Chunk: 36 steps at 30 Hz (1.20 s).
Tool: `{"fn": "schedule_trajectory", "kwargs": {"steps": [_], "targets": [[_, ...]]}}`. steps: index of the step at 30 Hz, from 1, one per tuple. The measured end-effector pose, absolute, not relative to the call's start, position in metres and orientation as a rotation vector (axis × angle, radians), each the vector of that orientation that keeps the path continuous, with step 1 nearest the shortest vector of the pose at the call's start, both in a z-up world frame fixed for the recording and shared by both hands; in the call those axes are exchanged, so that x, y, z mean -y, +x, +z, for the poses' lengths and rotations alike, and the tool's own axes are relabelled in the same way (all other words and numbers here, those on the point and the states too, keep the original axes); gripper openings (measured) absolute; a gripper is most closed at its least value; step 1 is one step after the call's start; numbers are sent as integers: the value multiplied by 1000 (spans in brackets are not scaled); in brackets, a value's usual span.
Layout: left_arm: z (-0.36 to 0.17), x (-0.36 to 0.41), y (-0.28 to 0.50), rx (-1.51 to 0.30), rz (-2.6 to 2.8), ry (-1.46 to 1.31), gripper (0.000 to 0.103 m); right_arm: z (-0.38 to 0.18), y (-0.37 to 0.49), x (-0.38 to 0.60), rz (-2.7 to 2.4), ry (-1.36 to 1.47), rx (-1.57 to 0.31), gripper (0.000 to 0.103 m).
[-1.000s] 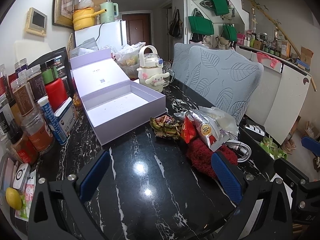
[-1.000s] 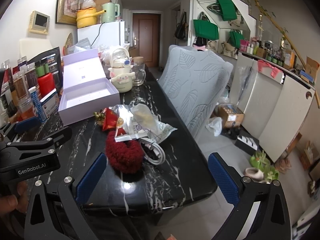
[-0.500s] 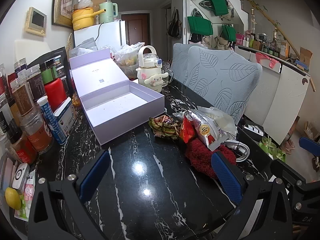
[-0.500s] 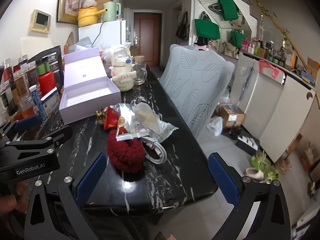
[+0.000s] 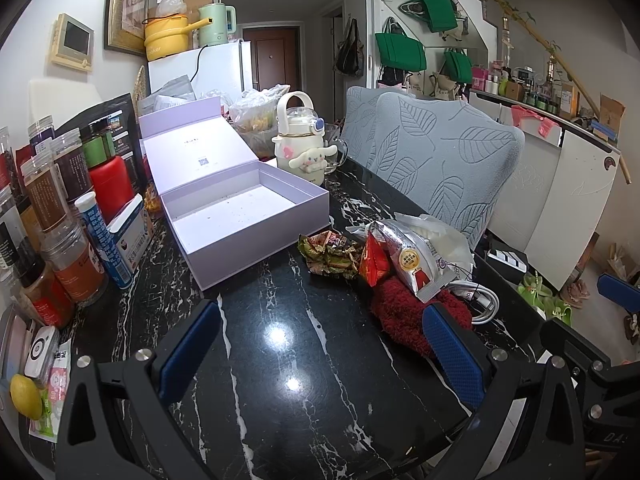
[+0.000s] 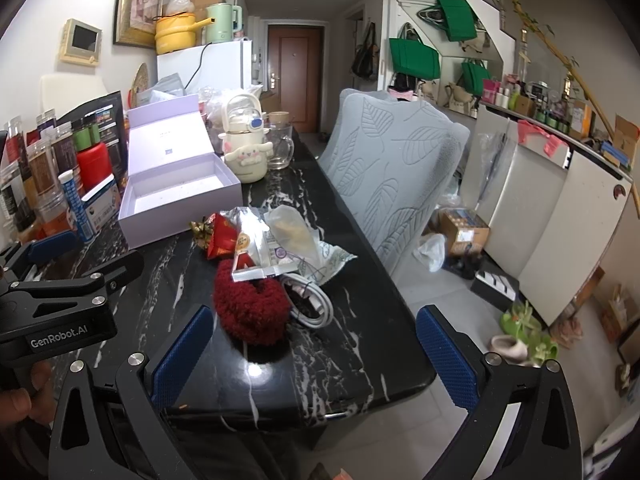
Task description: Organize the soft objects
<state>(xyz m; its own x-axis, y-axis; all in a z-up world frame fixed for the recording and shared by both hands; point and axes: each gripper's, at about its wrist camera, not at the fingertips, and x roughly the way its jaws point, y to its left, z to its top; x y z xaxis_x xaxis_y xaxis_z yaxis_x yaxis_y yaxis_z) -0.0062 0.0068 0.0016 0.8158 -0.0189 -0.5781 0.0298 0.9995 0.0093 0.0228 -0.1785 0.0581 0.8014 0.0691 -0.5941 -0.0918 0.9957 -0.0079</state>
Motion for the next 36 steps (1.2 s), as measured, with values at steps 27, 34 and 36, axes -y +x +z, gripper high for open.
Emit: {"fn": "schedule_trajectory", "kwargs": {"steps": [27,34,36], "targets": [[-6,6,-3,-637,-59,33,103,49,21,189,101,-31,-648,103],[-21,19,6,-674,-103,30,103,34,24,204,91,-13,-681,103],[-26,24,10,-686,-126,21,103,30,25,209,84,-6,-690,103]]}}
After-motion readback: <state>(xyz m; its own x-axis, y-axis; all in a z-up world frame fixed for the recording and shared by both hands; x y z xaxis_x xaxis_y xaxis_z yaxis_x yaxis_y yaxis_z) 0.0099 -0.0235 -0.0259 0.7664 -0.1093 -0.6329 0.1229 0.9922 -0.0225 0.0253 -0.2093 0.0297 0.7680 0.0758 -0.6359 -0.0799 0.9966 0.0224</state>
